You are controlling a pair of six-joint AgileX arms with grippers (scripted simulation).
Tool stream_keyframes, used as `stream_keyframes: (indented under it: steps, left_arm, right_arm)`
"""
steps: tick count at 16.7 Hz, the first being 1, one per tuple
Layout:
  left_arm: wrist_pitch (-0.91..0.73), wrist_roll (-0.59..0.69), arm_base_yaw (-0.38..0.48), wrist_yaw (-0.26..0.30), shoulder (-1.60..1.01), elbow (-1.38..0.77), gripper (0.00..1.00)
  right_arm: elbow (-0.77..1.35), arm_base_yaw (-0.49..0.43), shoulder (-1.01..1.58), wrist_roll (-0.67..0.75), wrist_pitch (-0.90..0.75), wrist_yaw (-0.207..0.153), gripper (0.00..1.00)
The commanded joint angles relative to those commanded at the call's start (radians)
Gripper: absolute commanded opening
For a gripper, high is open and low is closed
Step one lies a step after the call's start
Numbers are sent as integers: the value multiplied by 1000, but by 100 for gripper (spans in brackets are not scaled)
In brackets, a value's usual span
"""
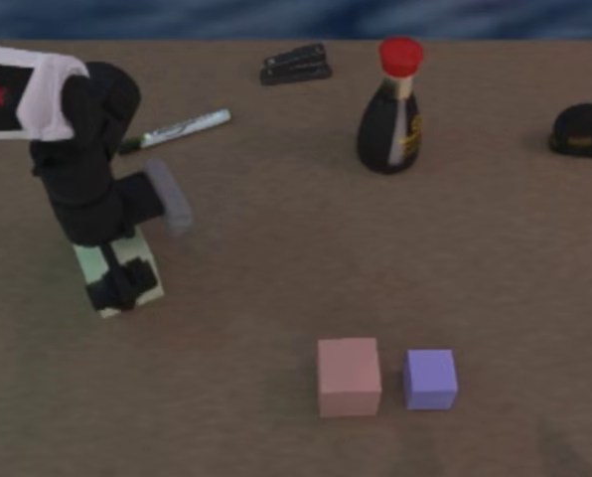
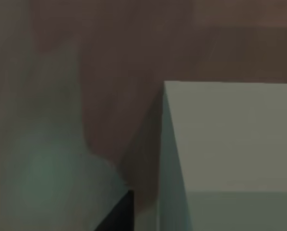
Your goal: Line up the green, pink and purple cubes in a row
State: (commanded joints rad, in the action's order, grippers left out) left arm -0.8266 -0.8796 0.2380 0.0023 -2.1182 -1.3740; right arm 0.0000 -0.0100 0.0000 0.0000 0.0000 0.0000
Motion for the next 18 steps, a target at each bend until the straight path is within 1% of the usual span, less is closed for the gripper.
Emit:
stream_keyframes:
  steps: [7,8,15,18]
  left_arm:
    - [0,0,0,0,0,0,2]
    - [0,0,0,0,0,0,0]
    - [0,0,0,0,0,0,0]
    - [-25,1,-1,3,16,-14,0]
  right_arm:
    - [0,0,0,0,0,0,100]
    - [0,0,0,0,0,0,100]
    - [0,0,0,0,0,0,100]
    - [0,0,0,0,0,0,100]
